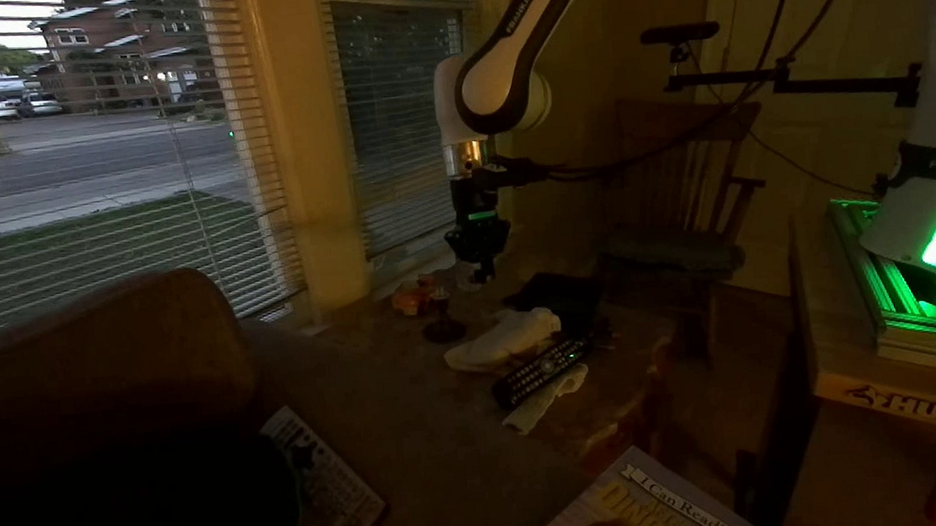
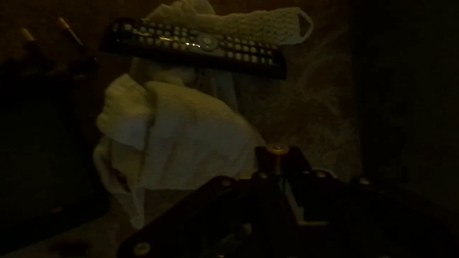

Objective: Move the candle holder to the left and move the black tray to the left

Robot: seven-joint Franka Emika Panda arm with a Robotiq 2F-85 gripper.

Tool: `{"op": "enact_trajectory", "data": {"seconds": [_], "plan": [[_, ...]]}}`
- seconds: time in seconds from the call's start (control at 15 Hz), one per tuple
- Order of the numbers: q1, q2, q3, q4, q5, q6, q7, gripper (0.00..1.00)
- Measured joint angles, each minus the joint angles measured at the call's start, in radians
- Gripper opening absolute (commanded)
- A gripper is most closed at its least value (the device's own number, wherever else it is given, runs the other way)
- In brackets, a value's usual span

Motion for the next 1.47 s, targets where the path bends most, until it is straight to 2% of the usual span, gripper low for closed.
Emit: {"op": "enact_trajectory", "data": {"seconds": [0.27,0.67,0.93,1.47], "plan": [[-0.005,-0.033,-0.073,-0.095,-0.002,-0.001,0.018,0.04],[-0.013,-0.03,-0.191,-0.176,-0.007,0.01,0.074,0.04],[-0.039,-0.018,-0.22,-0.202,-0.006,0.054,0.087,0.04],[-0.063,0.093,-0.263,-0.215,-0.005,0.254,0.089,0.04]]}}
